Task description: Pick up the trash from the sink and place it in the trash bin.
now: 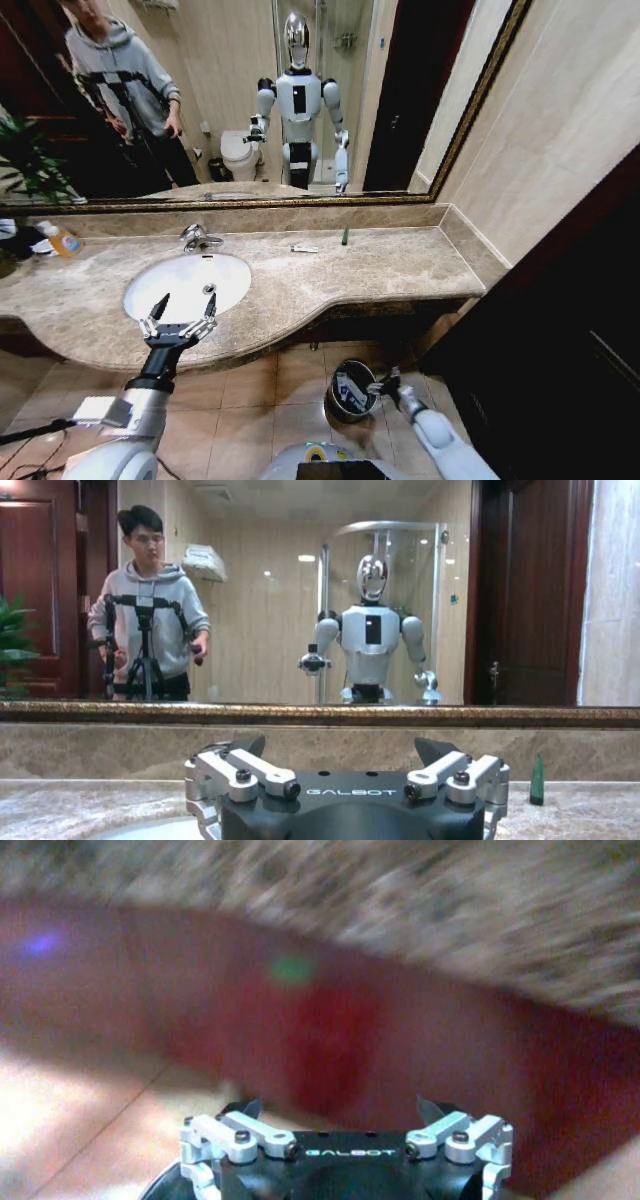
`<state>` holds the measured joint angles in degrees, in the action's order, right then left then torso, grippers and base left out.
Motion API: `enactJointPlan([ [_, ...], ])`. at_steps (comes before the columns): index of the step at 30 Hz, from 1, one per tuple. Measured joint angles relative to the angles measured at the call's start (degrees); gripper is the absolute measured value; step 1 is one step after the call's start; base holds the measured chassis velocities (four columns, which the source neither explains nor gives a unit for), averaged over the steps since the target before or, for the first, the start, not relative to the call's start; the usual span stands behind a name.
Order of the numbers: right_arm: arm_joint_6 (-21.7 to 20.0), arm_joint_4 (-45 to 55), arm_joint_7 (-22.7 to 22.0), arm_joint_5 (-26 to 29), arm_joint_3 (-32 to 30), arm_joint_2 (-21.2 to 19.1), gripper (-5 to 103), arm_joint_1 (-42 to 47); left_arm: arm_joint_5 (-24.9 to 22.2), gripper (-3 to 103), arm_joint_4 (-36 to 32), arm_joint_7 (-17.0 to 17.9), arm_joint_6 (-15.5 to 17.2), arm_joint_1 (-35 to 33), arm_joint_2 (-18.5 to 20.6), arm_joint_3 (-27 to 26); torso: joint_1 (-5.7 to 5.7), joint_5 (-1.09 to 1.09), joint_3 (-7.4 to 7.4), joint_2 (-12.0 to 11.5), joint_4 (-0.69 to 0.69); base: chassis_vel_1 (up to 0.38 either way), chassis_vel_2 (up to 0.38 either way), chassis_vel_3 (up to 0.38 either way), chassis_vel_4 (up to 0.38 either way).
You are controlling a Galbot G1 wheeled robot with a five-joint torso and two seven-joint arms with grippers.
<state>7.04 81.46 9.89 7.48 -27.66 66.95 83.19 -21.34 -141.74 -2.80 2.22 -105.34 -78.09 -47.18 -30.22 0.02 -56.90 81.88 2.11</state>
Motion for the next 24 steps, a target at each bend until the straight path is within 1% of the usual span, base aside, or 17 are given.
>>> enactJointPlan([
  [1,0.2,1.8,0.0,0.7,-1.3,0.0,100,1.3,0.0,100,0.0,0.0,0.0,0.0,0.0,0.0,0.00,-0.01,0.00,0.0,0.00,0.000,0.000,0.000,0.000],
  [3,1.1,8.9,0.0,2.0,-6.0,1.3,100,6.0,0.0,100,0.0,0.0,0.0,0.0,0.0,0.0,0.00,-0.03,0.00,0.0,0.01,0.000,0.000,0.000,0.000],
  [4,1.1,8.9,0.0,2.0,-6.0,1.3,100,6.0,0.0,100,0.0,0.0,0.0,0.0,0.0,0.0,0.00,-0.03,0.00,0.0,0.01,0.000,0.000,0.000,0.000],
  [5,1.3,11.5,-0.1,2.5,-7.3,1.9,100,7.9,0.0,100,0.0,0.0,0.0,0.0,0.0,0.0,0.00,0.00,0.00,0.0,0.01,0.000,0.000,0.000,0.000],
  [7,2.2,18.3,-1.0,3.9,-10.2,3.3,100,13.3,0.0,100,0.0,0.0,0.0,0.0,0.0,0.0,0.00,-0.04,0.00,0.0,0.00,0.000,0.000,0.000,0.000],
  [8,2.2,18.3,-1.0,3.9,-10.2,3.3,100,13.3,0.0,100,0.0,0.0,0.0,0.0,0.0,0.0,0.00,-0.04,0.00,0.0,0.00,0.000,0.000,0.000,0.000],
  [10,2.8,22.5,-1.7,4.4,-12.0,4.2,100,16.4,0.0,100,0.0,0.0,0.0,0.0,0.0,0.0,0.00,-0.01,0.00,0.0,-0.01,0.000,0.000,0.000,0.000],
  [12,3.3,27.8,-2.2,5.5,-14.1,5.1,100,19.0,0.0,100,0.0,0.0,0.0,0.0,0.0,0.0,0.01,-0.04,0.00,0.0,-0.01,0.000,0.000,0.000,0.000],
  [13,3.3,27.8,-2.2,5.5,-14.1,5.1,100,19.0,0.0,100,0.0,0.0,0.0,0.0,0.0,0.0,0.01,-0.04,0.00,0.0,-0.01,0.000,0.000,0.000,0.000],
  [15,3.4,32.6,-2.2,7.7,-15.4,5.7,100,20.2,0.0,100,0.0,0.0,0.0,0.0,0.0,0.0,0.00,-0.04,0.00,0.0,0.00,0.000,0.000,0.000,0.000],
  [17,3.3,34.2,-2.2,8.6,-15.5,5.8,100,20.3,0.0,100,0.0,0.0,0.0,0.0,0.0,0.0,0.00,-0.03,0.00,0.0,0.00,0.000,0.000,0.000,0.000],
  [19,1.3,37.2,-1.9,9.8,-15.1,6.0,100,19.0,0.0,100,0.0,0.0,0.0,0.0,0.0,0.0,-0.01,-0.04,0.00,0.0,-0.01,0.000,0.000,0.000,0.000],
  [20,1.3,37.2,-1.9,9.8,-15.1,6.0,100,19.0,0.0,100,0.0,0.0,0.0,0.0,0.0,0.0,-0.01,-0.04,0.00,0.0,-0.01,0.000,0.000,0.000,0.000],
  [22,-1.2,37.8,-1.9,10.9,-13.2,5.9,100,15.1,0.0,100,0.0,0.0,0.0,0.0,0.0,0.0,0.00,-0.01,0.00,0.0,-0.01,0.000,0.000,0.000,0.000],
  [23,-2.5,37.8,-2.2,11.3,-12.1,5.6,100,12.3,0.0,100,0.0,0.0,0.0,0.0,0.0,0.0,0.00,-0.01,0.00,0.0,0.01,0.000,0.000,0.000,0.000],
  [24,-2.5,37.8,-2.2,11.3,-12.1,5.6,100,12.3,0.0,100,0.0,0.0,0.0,0.0,0.0,0.0,0.00,-0.01,0.00,0.0,0.01,0.000,0.000,0.000,0.000],
])
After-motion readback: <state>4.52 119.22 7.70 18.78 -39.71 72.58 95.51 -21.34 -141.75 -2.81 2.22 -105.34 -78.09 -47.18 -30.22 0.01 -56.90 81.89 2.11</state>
